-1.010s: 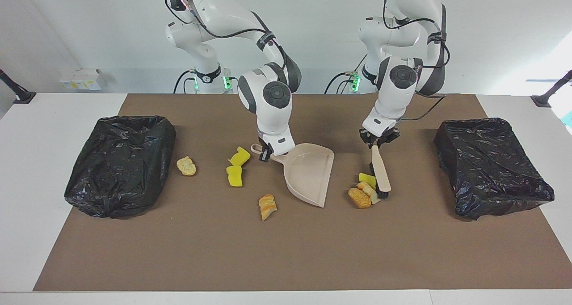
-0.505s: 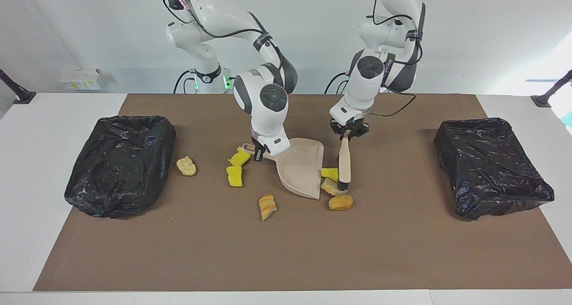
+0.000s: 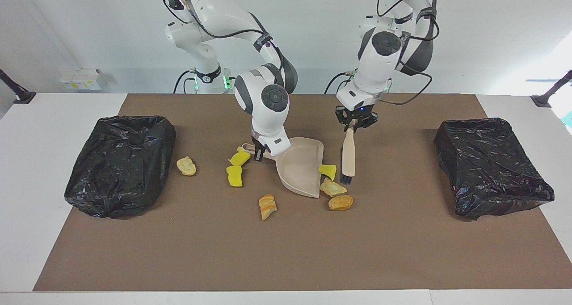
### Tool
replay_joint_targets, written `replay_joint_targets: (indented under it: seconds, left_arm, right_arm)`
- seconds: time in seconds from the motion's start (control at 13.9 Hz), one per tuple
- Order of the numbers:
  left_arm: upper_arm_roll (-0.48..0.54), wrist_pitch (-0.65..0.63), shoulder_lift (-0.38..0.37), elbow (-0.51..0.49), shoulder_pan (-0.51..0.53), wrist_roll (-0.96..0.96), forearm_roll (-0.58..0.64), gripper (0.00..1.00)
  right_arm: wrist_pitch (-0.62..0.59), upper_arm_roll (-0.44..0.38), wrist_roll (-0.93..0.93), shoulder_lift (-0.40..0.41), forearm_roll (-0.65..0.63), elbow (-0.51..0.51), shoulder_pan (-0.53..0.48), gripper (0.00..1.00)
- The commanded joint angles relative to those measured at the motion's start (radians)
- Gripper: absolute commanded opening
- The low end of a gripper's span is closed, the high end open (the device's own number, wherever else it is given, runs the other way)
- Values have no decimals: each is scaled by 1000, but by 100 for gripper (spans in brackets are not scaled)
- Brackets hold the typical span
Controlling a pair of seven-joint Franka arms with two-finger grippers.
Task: Sweep and dump trash in bin
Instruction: 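Sweep the sponge and bread into the dustpan with the left gripper's brush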
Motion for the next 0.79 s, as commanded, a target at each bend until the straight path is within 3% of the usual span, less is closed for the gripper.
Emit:
replay_joint_targets:
  seconds: [0.0, 0.14, 0.29, 0.51, 0.72]
  left_arm:
    - [-4, -7, 170, 154, 58, 83, 61, 0]
    - [-6, 16, 286, 260, 72, 120, 147, 0]
    - [-7, 18, 348, 291, 61, 150, 210, 0]
    - [-12, 44, 367, 261, 35, 149, 253, 0]
    - [-15, 48, 298, 126, -31, 30, 241, 0]
  right_arm:
    - [-3, 3, -27, -27, -17, -31, -2, 0]
    - [-6, 3, -25, -27, -17, -31, 0, 0]
    - [-5, 3, -25, -27, -18, -31, 0, 0]
    - [-6, 3, -25, -26, -23, -31, -2, 0]
    - [-14, 4, -25, -29, -26, -32, 0, 0]
